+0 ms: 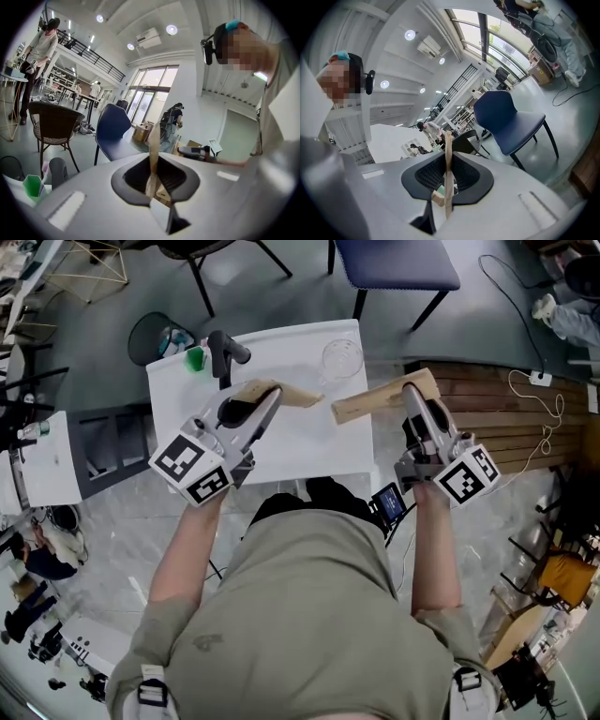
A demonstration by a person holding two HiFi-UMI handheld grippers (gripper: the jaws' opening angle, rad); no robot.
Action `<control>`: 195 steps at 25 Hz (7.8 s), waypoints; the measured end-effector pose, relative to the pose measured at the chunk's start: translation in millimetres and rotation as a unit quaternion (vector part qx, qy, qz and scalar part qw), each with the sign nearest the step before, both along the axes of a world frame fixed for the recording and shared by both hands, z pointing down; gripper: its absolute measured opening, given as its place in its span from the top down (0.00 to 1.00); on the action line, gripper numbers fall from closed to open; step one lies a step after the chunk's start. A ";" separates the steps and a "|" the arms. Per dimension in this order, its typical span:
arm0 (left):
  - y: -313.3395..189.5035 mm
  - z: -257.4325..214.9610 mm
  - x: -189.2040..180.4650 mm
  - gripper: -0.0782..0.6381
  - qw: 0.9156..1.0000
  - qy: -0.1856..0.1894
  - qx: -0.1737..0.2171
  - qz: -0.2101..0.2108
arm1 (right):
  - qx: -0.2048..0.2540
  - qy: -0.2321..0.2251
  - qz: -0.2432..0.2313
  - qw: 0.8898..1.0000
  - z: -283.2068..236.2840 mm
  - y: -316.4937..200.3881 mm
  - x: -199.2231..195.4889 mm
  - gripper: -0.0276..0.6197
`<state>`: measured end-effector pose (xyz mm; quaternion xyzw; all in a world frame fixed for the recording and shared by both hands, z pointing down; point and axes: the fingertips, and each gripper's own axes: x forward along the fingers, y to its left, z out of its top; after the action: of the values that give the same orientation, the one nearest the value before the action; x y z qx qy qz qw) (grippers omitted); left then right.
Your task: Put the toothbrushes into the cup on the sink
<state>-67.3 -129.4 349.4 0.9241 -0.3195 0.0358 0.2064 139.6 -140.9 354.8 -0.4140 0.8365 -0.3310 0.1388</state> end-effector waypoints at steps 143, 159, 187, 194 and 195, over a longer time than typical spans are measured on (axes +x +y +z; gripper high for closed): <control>-92.2 60.6 89.5 0.84 0.992 -0.049 -0.005 0.117 | -0.040 0.096 0.044 0.994 55.5 26.3 63.2 0.80; -103.4 106.3 105.1 0.84 0.989 -0.058 -0.039 0.130 | -0.077 0.102 0.048 0.991 77.2 29.3 69.5 0.80; -99.1 142.1 102.7 0.84 0.989 -0.076 -0.047 0.121 | -0.096 0.105 0.044 0.989 93.9 34.4 66.1 0.80; -100.4 147.2 101.5 0.84 0.989 -0.076 -0.049 0.118 | -0.095 0.102 0.045 0.989 93.7 35.8 66.9 0.80; -101.1 147.8 100.9 0.84 0.989 -0.076 -0.049 0.117 | -0.096 0.102 0.045 0.989 94.1 36.0 66.7 0.80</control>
<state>33.6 -230.5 497.2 0.9386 -0.2215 0.1458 0.2208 206.3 -104.9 448.9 -0.4941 0.7913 -0.3591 0.0276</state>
